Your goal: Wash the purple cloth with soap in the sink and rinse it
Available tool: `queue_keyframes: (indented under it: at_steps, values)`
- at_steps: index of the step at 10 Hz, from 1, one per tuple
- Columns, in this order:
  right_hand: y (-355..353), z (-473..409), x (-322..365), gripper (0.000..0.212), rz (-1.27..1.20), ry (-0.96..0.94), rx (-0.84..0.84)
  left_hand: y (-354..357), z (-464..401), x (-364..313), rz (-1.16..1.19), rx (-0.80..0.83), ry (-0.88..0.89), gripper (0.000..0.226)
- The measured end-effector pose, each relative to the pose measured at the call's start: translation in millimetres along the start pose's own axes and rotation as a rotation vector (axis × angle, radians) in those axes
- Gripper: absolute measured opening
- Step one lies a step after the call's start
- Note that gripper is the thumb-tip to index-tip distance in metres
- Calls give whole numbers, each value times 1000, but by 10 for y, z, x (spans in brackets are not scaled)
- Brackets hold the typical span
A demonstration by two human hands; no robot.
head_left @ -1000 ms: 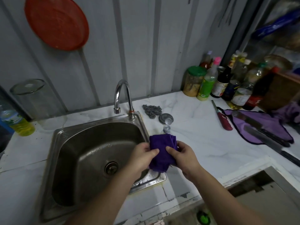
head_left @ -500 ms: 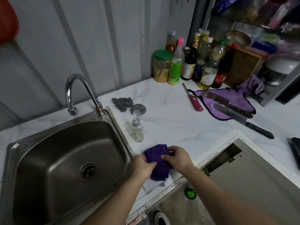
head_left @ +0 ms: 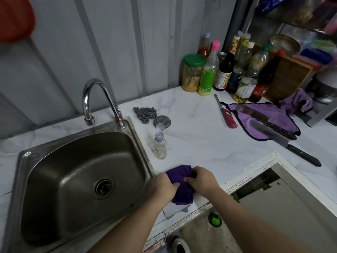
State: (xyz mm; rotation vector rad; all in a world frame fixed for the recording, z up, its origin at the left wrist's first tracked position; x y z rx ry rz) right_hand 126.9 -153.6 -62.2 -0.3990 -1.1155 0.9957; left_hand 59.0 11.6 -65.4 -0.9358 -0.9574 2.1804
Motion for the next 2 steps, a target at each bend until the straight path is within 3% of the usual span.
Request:
queue_keyframes:
  at_steps: [1, 2]
  values:
    - [-100, 113, 277, 40, 344, -39, -108, -86, 35, 30, 23, -28, 12, 39]
    - [-85, 251, 660, 40, 513, -196, -128, -227, 79, 154, 14, -93, -5, 38]
Point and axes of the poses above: each hand's wrist, its own z-axis away from the middle knuckle, its own y-axis out of the palm, x = y × z, the point moved 7 cm from there along -z, towards the middle knuckle, and after that the axes turned 5 degrees about -z, right-handed, at the moved point
